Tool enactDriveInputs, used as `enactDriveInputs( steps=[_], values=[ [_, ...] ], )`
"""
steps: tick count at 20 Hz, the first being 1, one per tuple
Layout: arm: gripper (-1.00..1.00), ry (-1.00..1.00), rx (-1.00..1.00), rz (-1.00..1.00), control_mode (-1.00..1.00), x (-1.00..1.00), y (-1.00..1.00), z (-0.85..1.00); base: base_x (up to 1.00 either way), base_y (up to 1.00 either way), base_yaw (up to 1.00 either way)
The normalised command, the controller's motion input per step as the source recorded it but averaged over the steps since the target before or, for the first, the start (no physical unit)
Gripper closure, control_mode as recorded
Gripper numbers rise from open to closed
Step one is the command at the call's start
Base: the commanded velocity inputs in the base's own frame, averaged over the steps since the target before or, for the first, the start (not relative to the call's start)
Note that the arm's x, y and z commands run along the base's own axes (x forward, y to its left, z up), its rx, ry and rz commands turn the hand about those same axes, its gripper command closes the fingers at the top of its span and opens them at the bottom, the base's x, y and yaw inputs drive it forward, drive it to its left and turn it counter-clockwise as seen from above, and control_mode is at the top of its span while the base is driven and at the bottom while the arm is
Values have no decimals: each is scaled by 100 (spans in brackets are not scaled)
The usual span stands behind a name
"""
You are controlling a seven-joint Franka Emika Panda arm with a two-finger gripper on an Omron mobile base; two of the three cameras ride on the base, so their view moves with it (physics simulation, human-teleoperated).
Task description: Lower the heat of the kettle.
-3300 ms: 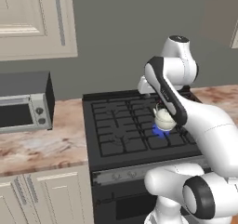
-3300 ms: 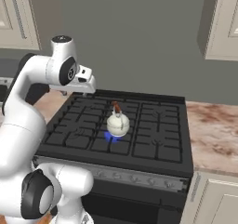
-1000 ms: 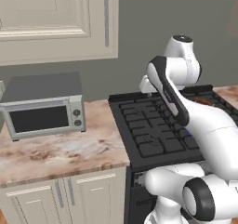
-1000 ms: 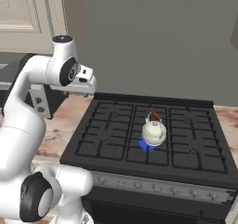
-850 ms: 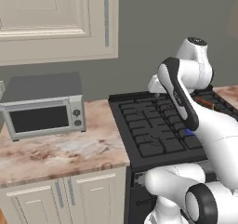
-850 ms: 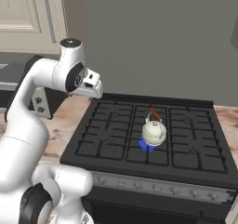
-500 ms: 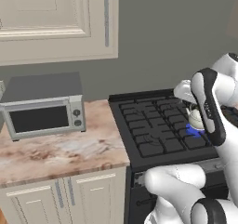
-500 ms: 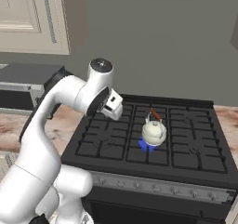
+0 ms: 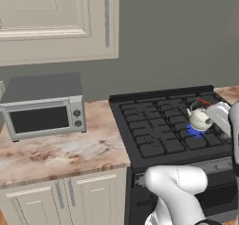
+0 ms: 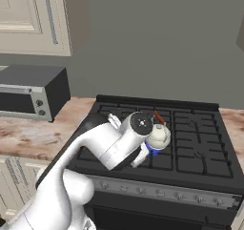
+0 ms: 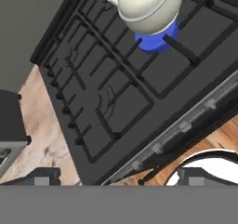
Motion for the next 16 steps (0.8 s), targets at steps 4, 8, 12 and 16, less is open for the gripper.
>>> enactDriveInputs(
  steps=[4, 8, 12, 16],
  values=[
    [-100, 0, 28, -24, -100, -63, -50, -69, 0, 0, 0],
    [-100, 0, 15, -12, -100, -45, -41, -70, 0, 0, 0],
    [-100, 0, -2, -3, -100, -7, -15, -63, 0, 0, 0],
    [-100, 0, 0, 0, -100, 0, -24, -38, 0, 0, 0]
  ],
)
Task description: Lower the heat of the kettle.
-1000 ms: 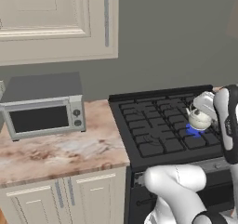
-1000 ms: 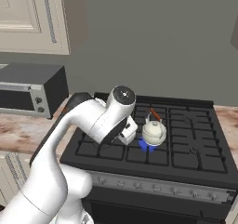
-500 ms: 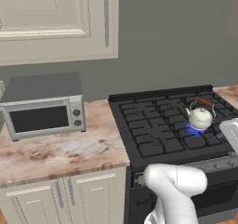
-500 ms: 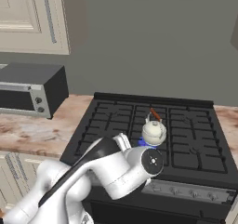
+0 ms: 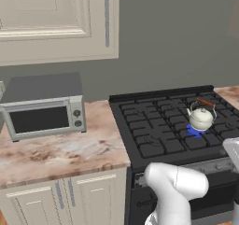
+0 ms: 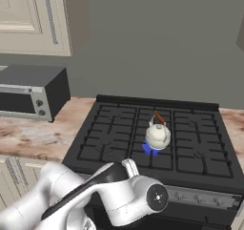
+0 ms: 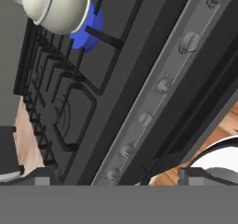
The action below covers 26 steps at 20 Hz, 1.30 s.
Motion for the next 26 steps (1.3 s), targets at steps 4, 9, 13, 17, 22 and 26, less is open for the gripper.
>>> enactDriveInputs(
  steps=[4, 9, 13, 17, 22, 26],
  values=[
    [-100, -1, 11, -5, -100, -7, -49, -37, 0, 0, 0],
    [-100, 0, 9, -4, -100, -1, -38, -34, 0, 0, 0],
    [-100, -1, 6, 0, -100, 11, -22, -25, 0, 0, 0],
    [-100, -4, 10, 0, -100, 24, -43, -33, 0, 0, 0],
    [-100, -14, 11, 0, -100, 18, -28, -40, 0, 0, 0],
    [-100, -17, 12, 0, -100, 17, -11, -24, 0, 0, 0]
  ],
)
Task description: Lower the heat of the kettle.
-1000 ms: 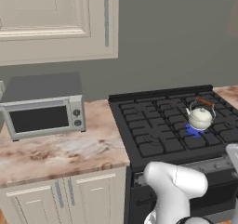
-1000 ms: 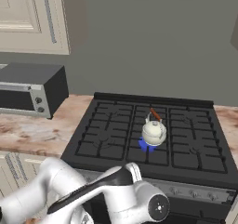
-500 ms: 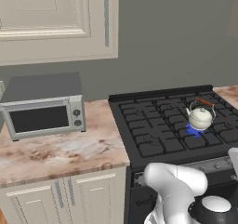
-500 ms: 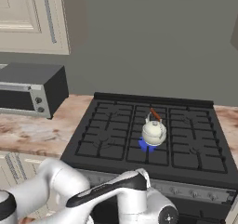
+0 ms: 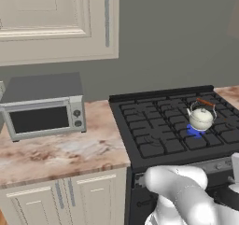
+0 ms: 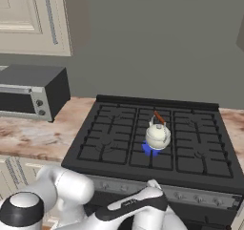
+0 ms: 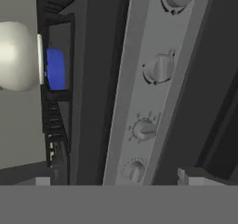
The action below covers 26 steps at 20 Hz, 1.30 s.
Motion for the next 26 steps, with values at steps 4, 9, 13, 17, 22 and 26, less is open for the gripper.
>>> enactDriveInputs(
  steps=[4, 9, 13, 17, 22, 26],
  values=[
    [-100, -2, 14, 0, -100, 21, -6, -12, 0, 0, 0],
    [-100, -3, 13, 0, -100, 15, -8, -11, 0, 0, 0],
    [-100, 0, 8, 0, -100, 6, -2, -21, 0, 0, 0],
    [-100, 0, 5, -1, -100, 0, -1, -24, 0, 0, 0],
    [-100, 0, 0, -7, -100, 0, 0, -11, 0, 0, 0],
    [-100, 0, 0, -9, -100, 3, 0, -5, 0, 0, 0]
  ],
)
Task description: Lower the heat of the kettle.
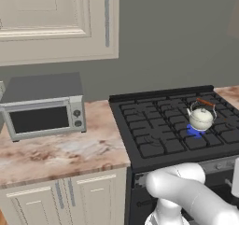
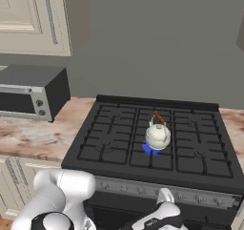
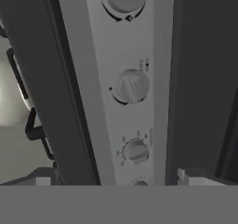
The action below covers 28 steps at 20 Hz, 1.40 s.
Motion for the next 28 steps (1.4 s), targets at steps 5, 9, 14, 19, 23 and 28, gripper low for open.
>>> enactDriveInputs(
  steps=[5, 9, 14, 19, 23, 28],
  values=[
    [-100, 0, 0, -12, -100, 12, 0, -2, 0, 0, 0],
    [-100, 0, 0, -9, -100, 18, 0, 0, 0, 0, 0],
    [-100, 0, 0, -7, -100, 15, 0, -5, 0, 0, 0],
    [-100, 0, 0, -7, -100, 10, 0, -7, 0, 0, 0],
    [-100, 0, 0, -6, -100, 8, 0, -9, 0, 0, 0],
    [-100, 0, 0, -6, -100, 13, 0, -14, 0, 0, 0]
  ],
)
